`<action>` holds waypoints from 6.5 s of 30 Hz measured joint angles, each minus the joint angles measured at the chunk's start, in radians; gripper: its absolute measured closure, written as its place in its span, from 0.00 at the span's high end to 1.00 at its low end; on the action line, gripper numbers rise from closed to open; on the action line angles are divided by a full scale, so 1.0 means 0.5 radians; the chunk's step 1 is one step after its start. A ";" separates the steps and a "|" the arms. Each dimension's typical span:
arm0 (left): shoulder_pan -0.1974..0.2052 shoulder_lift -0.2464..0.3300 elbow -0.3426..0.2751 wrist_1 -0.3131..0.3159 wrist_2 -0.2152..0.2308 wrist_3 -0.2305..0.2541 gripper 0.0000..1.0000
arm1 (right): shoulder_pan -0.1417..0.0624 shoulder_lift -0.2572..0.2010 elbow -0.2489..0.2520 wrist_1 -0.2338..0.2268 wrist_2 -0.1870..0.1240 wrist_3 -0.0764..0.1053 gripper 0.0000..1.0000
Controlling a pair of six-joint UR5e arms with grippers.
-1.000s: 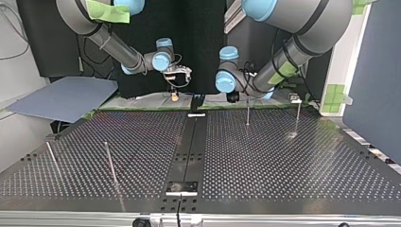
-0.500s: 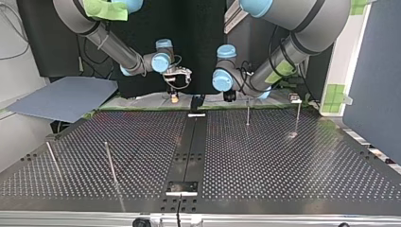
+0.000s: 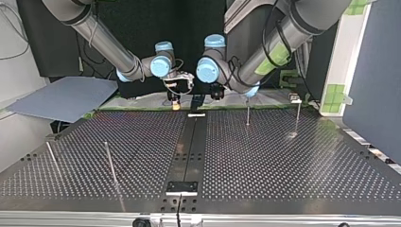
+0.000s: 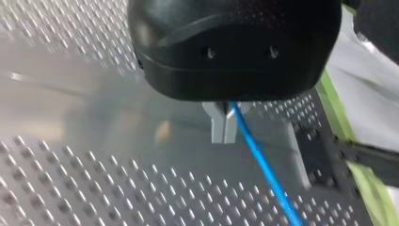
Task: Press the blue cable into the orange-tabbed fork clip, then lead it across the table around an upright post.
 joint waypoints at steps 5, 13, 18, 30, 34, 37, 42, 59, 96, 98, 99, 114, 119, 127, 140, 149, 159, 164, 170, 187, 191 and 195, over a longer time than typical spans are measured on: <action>-0.041 0.103 -0.058 -0.035 -0.040 -0.015 0.00 | 0.020 -0.109 0.033 0.107 0.038 0.009 0.00; -0.051 0.248 -0.125 -0.063 -0.050 -0.026 0.00 | 0.049 -0.267 0.044 0.265 0.047 0.017 0.00; -0.052 0.346 -0.149 -0.080 -0.059 -0.044 0.00 | 0.053 -0.364 0.050 0.361 0.044 0.029 0.00; -0.051 0.583 -0.166 -0.089 -0.119 -0.076 0.00 | 0.034 -0.607 0.049 0.531 0.049 0.078 0.00; -0.052 0.659 -0.166 -0.061 -0.104 -0.073 0.00 | 0.035 -0.696 0.031 0.541 0.047 0.079 0.00; -0.052 0.721 -0.163 -0.038 -0.074 -0.062 0.00 | 0.044 -0.760 -0.005 0.570 0.046 0.066 0.00; -0.053 0.820 -0.138 -0.033 -0.053 -0.050 0.00 | 0.053 -0.850 -0.045 0.606 0.045 0.055 0.00; -0.084 0.997 0.131 -0.187 -0.052 -0.017 0.00 | 0.023 -1.182 -0.194 0.731 0.078 0.045 0.00; -0.326 0.626 0.790 -0.667 0.025 0.018 0.00 | -0.395 -1.709 -0.093 0.896 0.126 0.104 0.00; -0.333 0.599 0.836 -0.708 0.024 0.016 0.00 | -0.407 -1.698 -0.059 0.888 0.125 0.111 0.00; -0.337 0.585 0.855 -0.728 0.024 0.013 0.00 | -0.412 -1.691 -0.049 0.886 0.123 0.115 0.00; -0.397 0.387 1.161 -0.924 0.012 -0.040 0.00 | -0.499 -1.637 -0.023 0.887 0.091 0.187 0.00; -0.389 0.346 1.254 -0.919 0.024 -0.057 0.00 | -0.544 -1.631 -0.023 0.886 0.081 0.199 0.00; -0.385 0.244 1.408 -0.977 0.062 -0.071 0.00 | -0.617 -1.613 -0.023 0.883 0.033 0.248 0.00; -0.373 0.014 1.670 -1.101 0.119 -0.114 0.00 | -0.702 -1.538 -0.022 0.865 -0.003 0.275 0.00; -0.370 -0.115 1.836 -1.153 0.176 -0.183 0.00 | -0.752 -1.475 -0.023 0.843 -0.009 0.290 0.00; -0.362 -0.125 2.012 -1.042 0.224 -0.210 0.00 | -0.795 -1.433 -0.021 0.810 -0.017 0.340 0.00; -0.362 -0.125 2.109 -0.999 0.234 -0.208 0.00 | -0.795 -1.408 -0.020 0.809 -0.019 0.342 0.00; -0.366 -0.125 2.202 -0.943 0.239 -0.208 0.00 | -0.792 -1.385 -0.020 0.809 -0.021 0.365 0.00; -0.332 -0.128 1.945 -0.760 0.311 -0.208 0.00 | -0.824 -1.313 -0.020 0.675 -0.041 0.397 0.00; -0.316 -0.138 1.867 -0.753 0.333 -0.209 0.00 | -0.828 -1.273 -0.020 0.639 -0.045 0.397 0.00; -0.301 -0.190 1.851 -0.755 0.351 -0.209 0.00 | -0.826 -1.226 -0.020 0.612 -0.053 0.397 0.00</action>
